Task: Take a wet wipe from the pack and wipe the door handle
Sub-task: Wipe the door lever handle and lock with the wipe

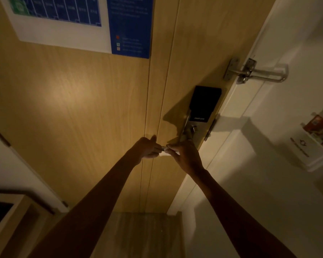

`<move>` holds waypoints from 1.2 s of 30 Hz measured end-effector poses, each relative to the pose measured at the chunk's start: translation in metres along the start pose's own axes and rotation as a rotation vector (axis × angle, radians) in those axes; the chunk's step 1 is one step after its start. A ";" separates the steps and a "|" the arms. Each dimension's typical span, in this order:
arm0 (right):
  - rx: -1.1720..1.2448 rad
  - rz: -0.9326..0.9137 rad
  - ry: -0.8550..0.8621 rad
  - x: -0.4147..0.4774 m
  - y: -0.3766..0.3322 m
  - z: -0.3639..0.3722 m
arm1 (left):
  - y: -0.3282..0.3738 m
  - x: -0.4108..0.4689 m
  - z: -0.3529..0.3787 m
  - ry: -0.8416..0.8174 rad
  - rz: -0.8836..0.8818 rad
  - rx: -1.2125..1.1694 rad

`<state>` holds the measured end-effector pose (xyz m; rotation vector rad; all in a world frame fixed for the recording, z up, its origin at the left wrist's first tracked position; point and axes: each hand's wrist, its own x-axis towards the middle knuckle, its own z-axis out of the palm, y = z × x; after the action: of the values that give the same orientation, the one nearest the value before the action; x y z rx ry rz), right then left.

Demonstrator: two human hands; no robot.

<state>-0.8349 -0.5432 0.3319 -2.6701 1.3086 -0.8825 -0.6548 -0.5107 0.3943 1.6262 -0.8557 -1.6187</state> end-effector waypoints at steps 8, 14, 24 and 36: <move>-0.151 -0.110 0.044 -0.005 -0.011 0.010 | -0.006 0.010 -0.003 0.059 0.075 0.030; -0.219 -0.165 0.117 -0.007 -0.008 0.015 | -0.010 0.008 0.000 0.116 0.080 0.001; -0.268 -0.199 0.210 -0.005 0.003 0.021 | -0.015 -0.001 -0.001 0.157 0.163 -0.008; -0.270 -0.214 0.203 -0.004 -0.003 0.025 | -0.017 0.005 -0.001 0.125 0.143 -0.038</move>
<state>-0.8219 -0.5436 0.3102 -3.0449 1.2791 -1.0978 -0.6544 -0.5058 0.3774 1.5845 -0.8515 -1.4114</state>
